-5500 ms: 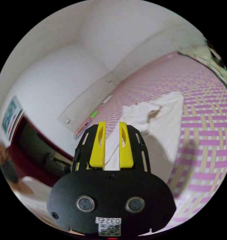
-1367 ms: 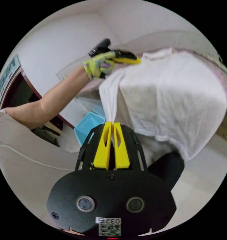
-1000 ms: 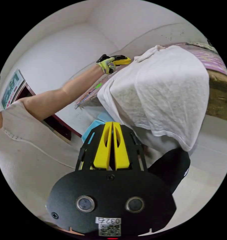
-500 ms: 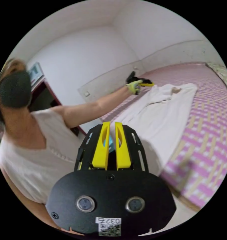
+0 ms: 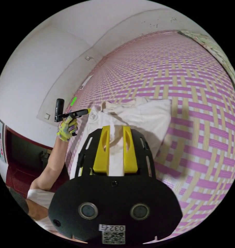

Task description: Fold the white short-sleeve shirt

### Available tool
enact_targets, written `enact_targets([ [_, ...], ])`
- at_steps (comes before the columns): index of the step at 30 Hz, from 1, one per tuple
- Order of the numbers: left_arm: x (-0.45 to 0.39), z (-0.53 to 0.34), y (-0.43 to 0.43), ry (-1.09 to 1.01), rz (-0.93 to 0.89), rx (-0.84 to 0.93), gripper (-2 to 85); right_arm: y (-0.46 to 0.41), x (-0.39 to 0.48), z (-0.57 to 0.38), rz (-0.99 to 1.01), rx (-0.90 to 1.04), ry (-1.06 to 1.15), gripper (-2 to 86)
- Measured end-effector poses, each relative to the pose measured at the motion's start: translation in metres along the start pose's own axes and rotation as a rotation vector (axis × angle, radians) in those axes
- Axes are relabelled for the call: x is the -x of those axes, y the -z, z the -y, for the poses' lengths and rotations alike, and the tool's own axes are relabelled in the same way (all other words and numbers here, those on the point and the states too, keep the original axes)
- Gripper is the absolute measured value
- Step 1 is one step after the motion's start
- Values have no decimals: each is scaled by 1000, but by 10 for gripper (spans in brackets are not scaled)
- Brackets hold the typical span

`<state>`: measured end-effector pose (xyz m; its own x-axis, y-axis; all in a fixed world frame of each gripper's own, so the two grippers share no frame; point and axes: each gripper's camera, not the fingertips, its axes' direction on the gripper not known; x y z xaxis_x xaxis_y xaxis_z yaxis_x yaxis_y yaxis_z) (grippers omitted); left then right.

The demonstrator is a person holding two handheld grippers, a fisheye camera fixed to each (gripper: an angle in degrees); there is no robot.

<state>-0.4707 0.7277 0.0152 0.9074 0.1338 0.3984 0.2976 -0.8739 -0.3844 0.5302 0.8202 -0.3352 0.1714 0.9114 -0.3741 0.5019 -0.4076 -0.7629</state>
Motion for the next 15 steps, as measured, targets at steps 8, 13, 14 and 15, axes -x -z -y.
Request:
enact_targets([
  [8,19,15,-23,7,-1,3,-9,49,50,-22,-28,-160,132,-5],
  [13,26,15,-25,37,-7,-30,-9,48,7,-29,-110,-143,-69,60],
  [14,23,9,-19,25,10,-54,-9,53,4,-37,-85,-166,-83,75],
  [15,21,6,-15,14,12,-63,-9,55,5,-42,-61,-181,-68,76],
])
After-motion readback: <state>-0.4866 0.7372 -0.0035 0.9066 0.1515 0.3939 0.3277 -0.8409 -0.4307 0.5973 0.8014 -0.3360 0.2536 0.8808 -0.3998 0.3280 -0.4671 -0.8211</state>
